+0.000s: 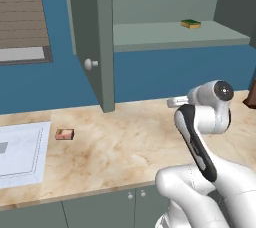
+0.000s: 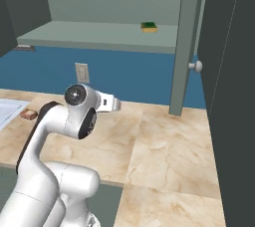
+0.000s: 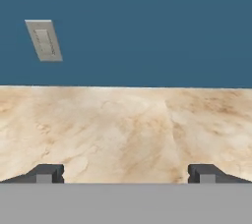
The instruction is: Locate and retrieve the bar soap and sponge from the cabinet. Place them next to the sink.
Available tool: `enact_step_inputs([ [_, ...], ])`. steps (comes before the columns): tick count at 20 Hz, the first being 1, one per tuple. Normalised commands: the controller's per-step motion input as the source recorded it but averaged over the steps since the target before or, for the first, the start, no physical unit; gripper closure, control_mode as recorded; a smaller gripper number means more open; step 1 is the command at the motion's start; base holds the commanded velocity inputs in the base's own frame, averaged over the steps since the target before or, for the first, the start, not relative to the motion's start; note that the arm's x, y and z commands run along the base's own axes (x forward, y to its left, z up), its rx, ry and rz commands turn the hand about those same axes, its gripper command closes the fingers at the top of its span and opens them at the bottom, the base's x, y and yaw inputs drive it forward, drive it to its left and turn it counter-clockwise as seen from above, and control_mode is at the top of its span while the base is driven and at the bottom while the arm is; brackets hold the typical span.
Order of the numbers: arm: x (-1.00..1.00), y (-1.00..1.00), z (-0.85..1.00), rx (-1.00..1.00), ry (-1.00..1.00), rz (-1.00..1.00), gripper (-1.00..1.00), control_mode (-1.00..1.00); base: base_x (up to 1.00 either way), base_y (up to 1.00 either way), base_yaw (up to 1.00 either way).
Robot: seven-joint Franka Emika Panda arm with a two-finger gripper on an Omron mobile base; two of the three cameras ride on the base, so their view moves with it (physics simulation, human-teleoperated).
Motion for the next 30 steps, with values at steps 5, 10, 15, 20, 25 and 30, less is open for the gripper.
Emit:
enact_step_inputs([
  [5, -0.02, -0.29, 0.62, -0.01, -0.07, -0.02, -1.0, -1.0, 0.0, 0.0, 0.0],
  [10, 0.0, -0.11, 0.64, 0.0, -0.03, -0.13, -1.0, -1.0, 0.0, 0.0, 0.0],
  [15, 0.0, -0.28, 0.54, 0.0, 0.0, -0.07, -1.0, -1.0, 0.0, 0.0, 0.0],
  [20, 0.0, -0.31, 0.57, 0.0, 0.0, -0.05, -1.0, -1.0, 0.0, 0.0, 0.0],
  [25, 0.0, -0.31, 0.49, 0.0, 0.0, -0.06, -1.0, -1.0, 0.0, 0.0, 0.0],
  [30, 0.04, -0.19, 0.46, 0.0, 0.0, -0.04, -1.0, -1.0, 0.0, 0.0, 0.0],
])
